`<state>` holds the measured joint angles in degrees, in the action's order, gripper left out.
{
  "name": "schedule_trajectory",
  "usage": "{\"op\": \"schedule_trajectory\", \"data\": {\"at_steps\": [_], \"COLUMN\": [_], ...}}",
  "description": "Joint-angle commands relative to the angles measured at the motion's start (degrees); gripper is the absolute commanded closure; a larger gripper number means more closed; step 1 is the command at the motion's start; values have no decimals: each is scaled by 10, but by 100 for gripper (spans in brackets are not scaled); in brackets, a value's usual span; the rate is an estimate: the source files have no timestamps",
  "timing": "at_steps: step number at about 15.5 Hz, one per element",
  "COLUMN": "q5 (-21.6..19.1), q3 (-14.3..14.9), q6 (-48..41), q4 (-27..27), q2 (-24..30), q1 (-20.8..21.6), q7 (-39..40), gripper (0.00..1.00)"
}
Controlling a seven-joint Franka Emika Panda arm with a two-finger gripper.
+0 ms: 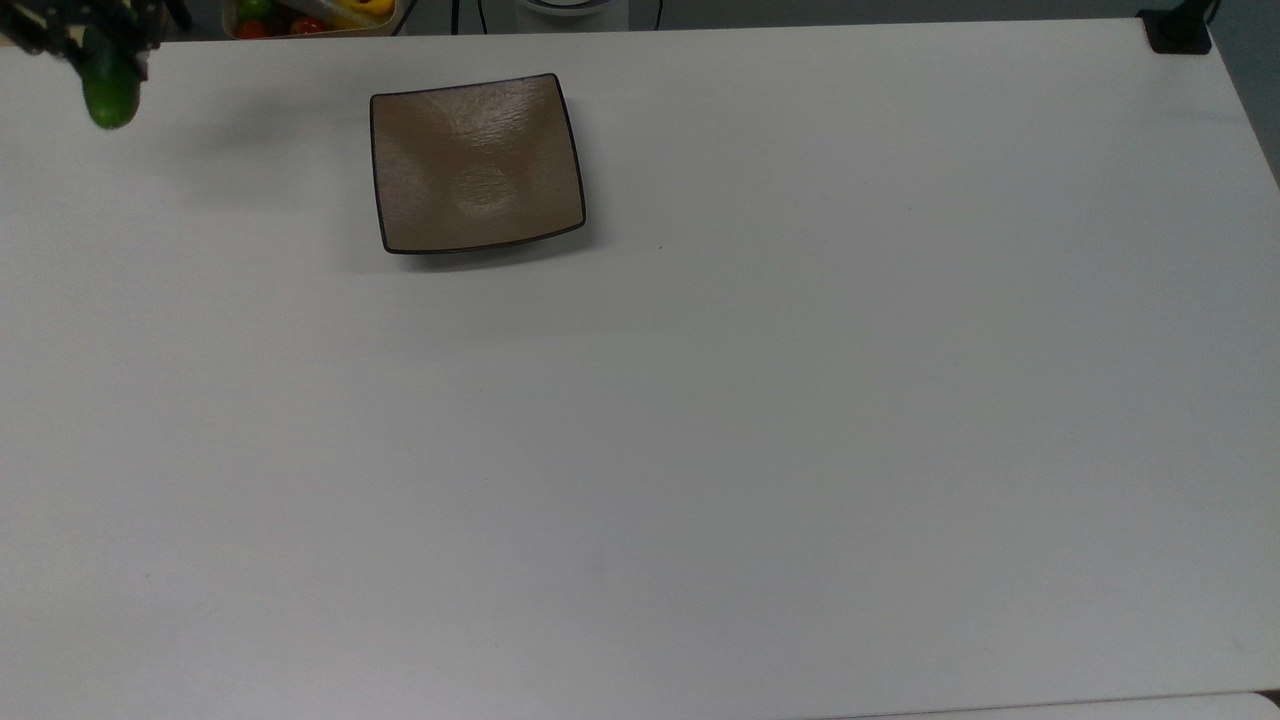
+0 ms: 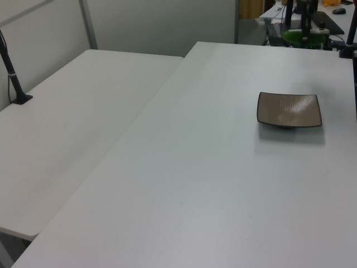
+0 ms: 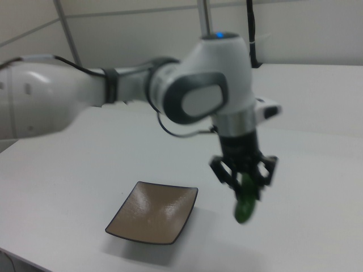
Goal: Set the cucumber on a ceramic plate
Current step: 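Lift the held cucumber and carry it over the brown plate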
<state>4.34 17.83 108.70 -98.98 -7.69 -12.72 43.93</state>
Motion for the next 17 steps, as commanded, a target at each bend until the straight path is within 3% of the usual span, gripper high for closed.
{"op": "schedule_trajectory", "data": {"at_steps": [1,5,9,10,13,17], "q5": [-37,-40,-74,-79,-80,-79], "q3": [-2,-42,-78,-104,-144,-166], "q6": [-73,-130,-154,-152,-145,-135], "q4": [-17,-17,-22,-30,-56,-110], "q2": [66,100,108,108,105,102], "q1": [40,67,90,90,90,91], "q7": [-29,-96,-163,-193,-244,-255], "gripper": [95,95,95,95,93,92]}}
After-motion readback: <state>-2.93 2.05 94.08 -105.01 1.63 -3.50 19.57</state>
